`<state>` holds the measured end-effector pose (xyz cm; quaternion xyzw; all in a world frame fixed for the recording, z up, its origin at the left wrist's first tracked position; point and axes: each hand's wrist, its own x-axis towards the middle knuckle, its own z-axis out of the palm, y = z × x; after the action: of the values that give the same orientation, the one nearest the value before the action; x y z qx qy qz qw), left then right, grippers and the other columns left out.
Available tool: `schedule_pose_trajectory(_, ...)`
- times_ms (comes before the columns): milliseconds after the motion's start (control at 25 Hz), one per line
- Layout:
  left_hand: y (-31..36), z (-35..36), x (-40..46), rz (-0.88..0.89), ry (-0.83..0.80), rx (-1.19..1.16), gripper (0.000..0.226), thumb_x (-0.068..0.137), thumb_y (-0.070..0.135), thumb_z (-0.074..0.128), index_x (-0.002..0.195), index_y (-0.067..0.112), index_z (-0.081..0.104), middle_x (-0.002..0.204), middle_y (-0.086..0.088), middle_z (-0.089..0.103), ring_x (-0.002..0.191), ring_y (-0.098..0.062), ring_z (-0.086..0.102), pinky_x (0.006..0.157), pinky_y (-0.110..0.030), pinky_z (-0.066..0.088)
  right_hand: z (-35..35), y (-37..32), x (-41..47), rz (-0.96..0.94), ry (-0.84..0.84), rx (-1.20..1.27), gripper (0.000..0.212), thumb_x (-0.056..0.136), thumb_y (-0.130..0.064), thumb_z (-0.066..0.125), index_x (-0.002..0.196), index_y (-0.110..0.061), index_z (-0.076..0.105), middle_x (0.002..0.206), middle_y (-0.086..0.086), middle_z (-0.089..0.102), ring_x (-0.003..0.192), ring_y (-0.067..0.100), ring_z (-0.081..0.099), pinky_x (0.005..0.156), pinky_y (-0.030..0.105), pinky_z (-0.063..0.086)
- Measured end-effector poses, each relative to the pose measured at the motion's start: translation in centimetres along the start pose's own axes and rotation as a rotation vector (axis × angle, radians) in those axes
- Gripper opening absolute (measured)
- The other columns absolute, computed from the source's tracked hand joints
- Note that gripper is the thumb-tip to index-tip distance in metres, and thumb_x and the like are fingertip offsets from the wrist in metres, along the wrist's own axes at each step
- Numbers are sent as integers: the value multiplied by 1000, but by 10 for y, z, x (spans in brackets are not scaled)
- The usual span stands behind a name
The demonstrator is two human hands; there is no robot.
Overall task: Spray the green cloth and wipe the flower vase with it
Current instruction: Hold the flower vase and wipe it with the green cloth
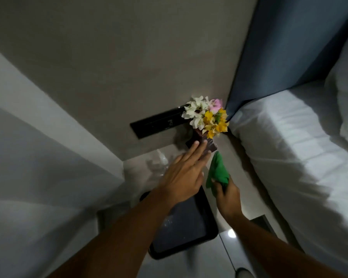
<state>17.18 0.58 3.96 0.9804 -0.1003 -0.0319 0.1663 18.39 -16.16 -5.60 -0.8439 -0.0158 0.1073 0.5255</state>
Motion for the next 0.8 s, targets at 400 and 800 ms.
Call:
schedule_pose_trajectory(400, -56, -30, 104, 146, -65, 558, 75, 100, 43, 31, 150, 17, -19, 161, -10, -25, 149, -28, -19, 120, -46, -2, 38, -16, 78, 279, 168, 275, 60, 103, -18, 45, 157, -18, 18, 142, 17, 53, 124, 32, 54, 100, 36, 43)
schedule_pose_trajectory(800, -83, -23, 134, 407, -22, 735, 84, 92, 68, 15, 152, 17, -16, 164, -14, -15, 151, -31, -13, 121, -55, 0, 73, -20, 97, 173, 226, 324, 68, 102, -5, 43, 158, -15, 5, 162, 16, 26, 148, 31, 31, 119, 41, 29)
